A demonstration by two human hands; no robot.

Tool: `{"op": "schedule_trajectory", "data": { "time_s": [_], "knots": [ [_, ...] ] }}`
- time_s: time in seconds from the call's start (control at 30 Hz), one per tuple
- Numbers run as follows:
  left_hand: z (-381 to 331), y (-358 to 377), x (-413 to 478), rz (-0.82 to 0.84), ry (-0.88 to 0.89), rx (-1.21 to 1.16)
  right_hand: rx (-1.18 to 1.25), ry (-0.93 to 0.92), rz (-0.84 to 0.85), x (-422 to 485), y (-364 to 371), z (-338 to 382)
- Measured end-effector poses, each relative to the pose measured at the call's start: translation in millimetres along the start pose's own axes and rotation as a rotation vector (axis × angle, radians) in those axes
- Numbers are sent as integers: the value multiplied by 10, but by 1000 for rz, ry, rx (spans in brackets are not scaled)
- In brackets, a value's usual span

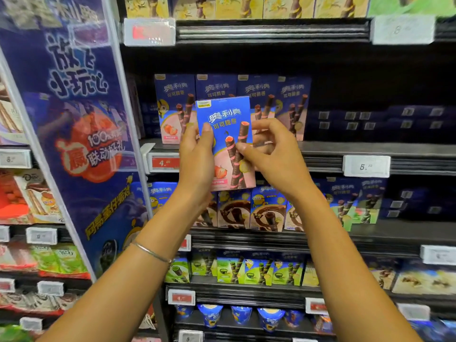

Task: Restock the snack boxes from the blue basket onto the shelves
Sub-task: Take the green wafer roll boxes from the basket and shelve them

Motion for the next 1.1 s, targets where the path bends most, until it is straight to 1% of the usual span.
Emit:
{"op": "schedule_trajectory", "data": {
  "time_s": [0.1, 0.17, 0.3, 0.37, 0.4, 0.5, 0.63, 0.9, 1.1],
  "knots": [
    [-21, 171, 161, 86, -5, 79, -24, -19, -76, 46, -274, -14],
    [-91, 138, 278, 70, 15, 178, 2, -26, -144, 64, -507, -60],
    [-418, -232, 459, -171, 213, 592, 73, 4, -319, 153, -1014, -260],
    [-518, -381, 516, -276, 232, 761, 106, 29, -391, 225, -1201, -374],
    [-544, -448, 544, -312, 220, 803, 107, 38, -422, 262, -1272, -419],
    [-513, -598, 638, -352, 140, 824, 54, 82, -466, 378, -1407, -549],
    [-400, -683, 734, -353, 51, 801, -4, 132, -446, 491, -1431, -738],
    [-213, -823, 869, -336, -36, 783, -174, 165, -408, 571, -1409, -836],
    [-65, -852, 930, -283, -82, 754, -166, 171, -394, 591, -1410, -855]
  ]
}}
Point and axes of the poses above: each hand's wrist, its own x-axis towards the middle knuckle, its own y-axis out of the palm, z = x × y, the point moved 10 cm from there along x, towards the middle knuckle, and after that the axes turned 13 degrees about z, right-handed, at the moved point
